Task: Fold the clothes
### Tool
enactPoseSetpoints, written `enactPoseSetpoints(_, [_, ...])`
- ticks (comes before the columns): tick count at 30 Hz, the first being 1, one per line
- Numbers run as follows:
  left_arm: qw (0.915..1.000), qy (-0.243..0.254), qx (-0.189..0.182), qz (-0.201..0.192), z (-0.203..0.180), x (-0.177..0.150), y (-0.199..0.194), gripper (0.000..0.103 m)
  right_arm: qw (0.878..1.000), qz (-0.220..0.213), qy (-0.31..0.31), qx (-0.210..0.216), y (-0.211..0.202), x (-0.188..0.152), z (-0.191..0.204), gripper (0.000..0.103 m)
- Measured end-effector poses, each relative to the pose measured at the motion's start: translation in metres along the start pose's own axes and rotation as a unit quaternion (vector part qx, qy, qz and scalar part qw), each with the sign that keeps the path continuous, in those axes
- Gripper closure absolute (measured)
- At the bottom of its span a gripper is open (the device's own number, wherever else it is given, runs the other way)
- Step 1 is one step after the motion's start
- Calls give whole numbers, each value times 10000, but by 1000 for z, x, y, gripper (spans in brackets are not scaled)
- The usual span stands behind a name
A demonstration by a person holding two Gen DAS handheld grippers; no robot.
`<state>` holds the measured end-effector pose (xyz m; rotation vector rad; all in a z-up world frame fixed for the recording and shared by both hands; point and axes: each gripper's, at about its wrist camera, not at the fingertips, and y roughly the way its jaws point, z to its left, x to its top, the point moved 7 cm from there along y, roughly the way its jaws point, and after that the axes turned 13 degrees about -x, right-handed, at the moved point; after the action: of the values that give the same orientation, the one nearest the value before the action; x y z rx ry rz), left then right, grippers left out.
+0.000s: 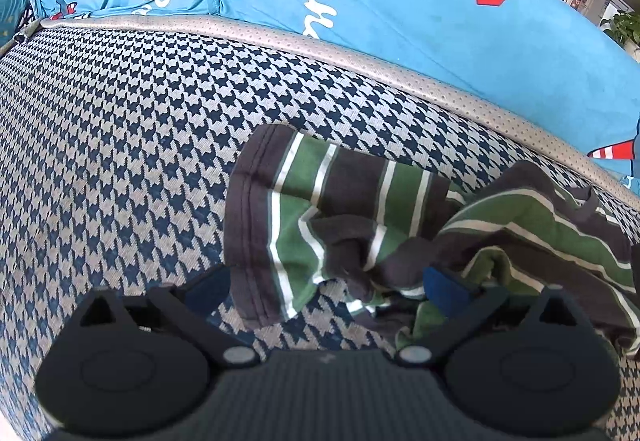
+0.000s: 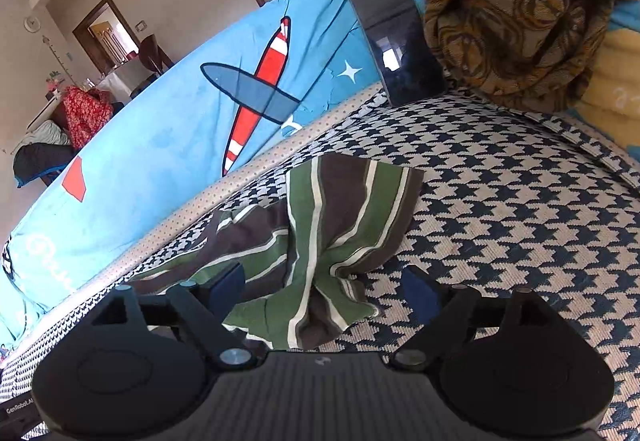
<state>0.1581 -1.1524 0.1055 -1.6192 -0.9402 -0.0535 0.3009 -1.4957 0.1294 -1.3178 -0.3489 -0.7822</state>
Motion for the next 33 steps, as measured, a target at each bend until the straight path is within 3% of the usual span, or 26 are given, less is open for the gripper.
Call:
enactPoseSetpoints(7, [10000, 8, 37, 15, 3, 1, 4, 0, 9993, 329, -93, -125, 22, -15, 11, 16])
enactPoseSetpoints(10, [10000, 31, 46, 14, 2, 1, 5, 0, 9984, 160, -471, -279, 25, -19, 19, 17])
enactPoseSetpoints(15, [10000, 28, 54, 27, 2, 0, 5, 0, 9951, -18, -870, -464, 27, -24, 28, 48])
enactPoseSetpoints(17, [10000, 31, 53, 25, 2, 0, 5, 0, 9945, -43, -937, -473, 28, -24, 29, 74])
enactPoseSetpoints(19, [10000, 31, 53, 24, 2, 1, 6, 0, 9949, -64, -907, -436, 26, -23, 29, 82])
enactPoseSetpoints(28, [10000, -40, 37, -13, 3, 4, 5, 0, 9964, -389, -529, -529, 0, -5, 12, 86])
enactPoseSetpoints(33, [10000, -74, 15, -39, 2, 5, 3, 0, 9956, -541, -149, -744, -22, 7, -18, 87])
